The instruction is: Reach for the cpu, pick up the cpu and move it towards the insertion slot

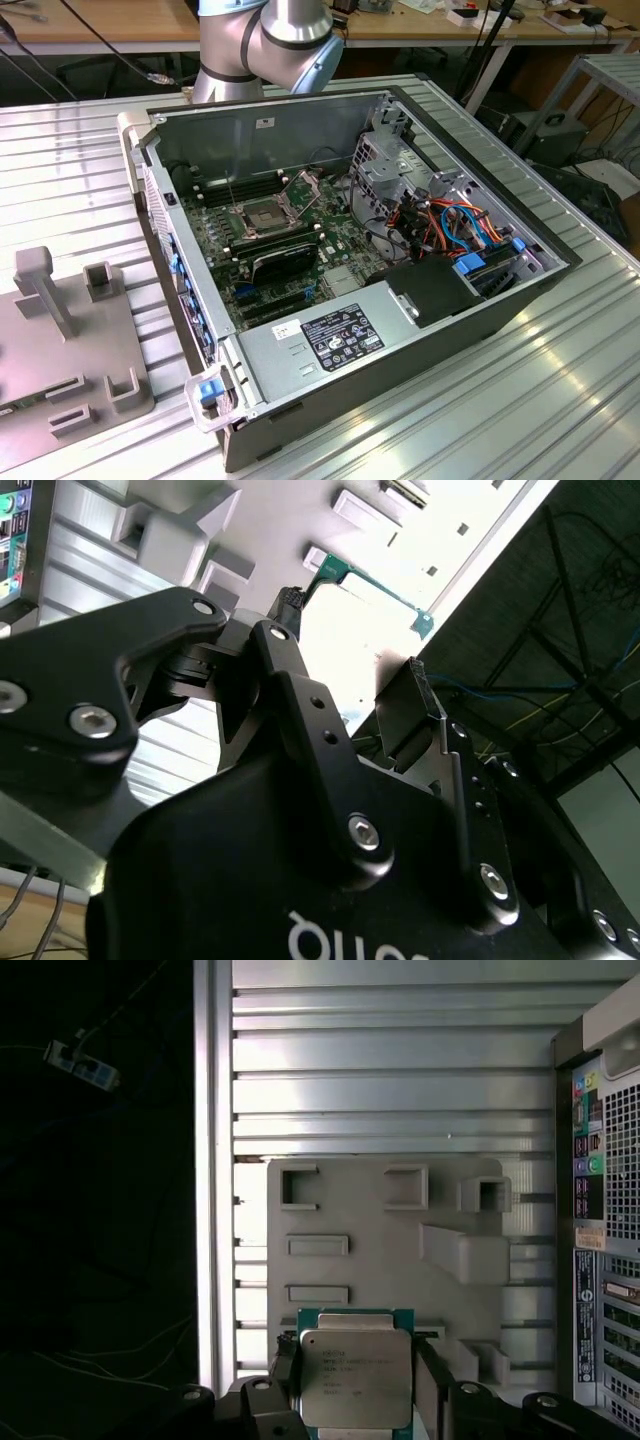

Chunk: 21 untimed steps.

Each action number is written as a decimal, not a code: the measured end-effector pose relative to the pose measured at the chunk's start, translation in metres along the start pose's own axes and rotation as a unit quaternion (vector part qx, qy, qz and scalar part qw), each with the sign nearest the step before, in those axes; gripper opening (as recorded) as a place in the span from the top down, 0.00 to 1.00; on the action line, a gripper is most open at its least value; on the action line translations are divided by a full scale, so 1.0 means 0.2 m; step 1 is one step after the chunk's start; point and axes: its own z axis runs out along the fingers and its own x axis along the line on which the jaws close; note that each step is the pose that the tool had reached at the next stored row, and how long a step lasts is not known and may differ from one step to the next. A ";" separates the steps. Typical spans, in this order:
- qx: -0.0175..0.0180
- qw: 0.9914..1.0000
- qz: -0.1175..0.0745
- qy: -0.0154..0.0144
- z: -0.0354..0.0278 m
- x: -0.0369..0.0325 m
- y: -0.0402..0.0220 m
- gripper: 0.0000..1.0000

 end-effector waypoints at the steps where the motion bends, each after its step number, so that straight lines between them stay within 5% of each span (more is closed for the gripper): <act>1: 0.000 1.000 0.000 0.000 0.000 -0.002 0.000 0.45; 21: 0.000 1.000 0.000 0.000 -0.001 -0.044 0.000 0.45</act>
